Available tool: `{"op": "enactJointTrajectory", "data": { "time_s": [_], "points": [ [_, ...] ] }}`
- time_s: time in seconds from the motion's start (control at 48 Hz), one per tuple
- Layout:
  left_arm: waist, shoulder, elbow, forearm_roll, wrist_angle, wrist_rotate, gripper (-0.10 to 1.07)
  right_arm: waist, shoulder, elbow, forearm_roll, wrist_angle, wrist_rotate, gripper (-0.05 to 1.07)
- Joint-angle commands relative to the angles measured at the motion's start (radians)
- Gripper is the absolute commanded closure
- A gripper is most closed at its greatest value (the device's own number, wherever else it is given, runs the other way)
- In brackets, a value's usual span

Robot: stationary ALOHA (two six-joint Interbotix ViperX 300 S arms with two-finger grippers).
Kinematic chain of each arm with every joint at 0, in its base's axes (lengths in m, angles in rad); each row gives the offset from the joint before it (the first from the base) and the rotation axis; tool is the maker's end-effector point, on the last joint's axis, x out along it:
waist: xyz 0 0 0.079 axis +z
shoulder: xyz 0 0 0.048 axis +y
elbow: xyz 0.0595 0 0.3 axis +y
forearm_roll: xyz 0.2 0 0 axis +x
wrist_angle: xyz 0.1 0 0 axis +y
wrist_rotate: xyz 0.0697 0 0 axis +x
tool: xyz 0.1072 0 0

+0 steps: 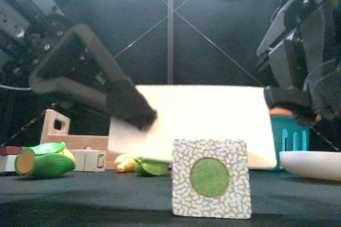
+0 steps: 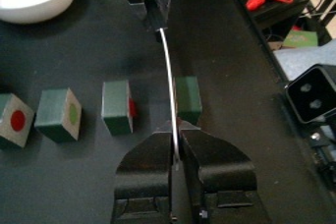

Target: Cut sushi piece

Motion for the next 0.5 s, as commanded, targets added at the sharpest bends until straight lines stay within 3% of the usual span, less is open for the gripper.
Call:
{"op": "enactJointTrajectory", "data": {
  "time_s": [0.0, 0.479],
  "points": [
    [0.035, -0.041, -0.005, 0.002, -0.017, 0.002, 0.54, -0.006, -0.038, -0.037, -0.003, 0.002, -0.006, 0.56],
    [0.069, -0.055, 0.023, -0.002, -0.037, 0.002, 0.54, -0.029, -0.038, -0.044, -0.02, 0.025, -0.005, 0.56]
  ]
}}
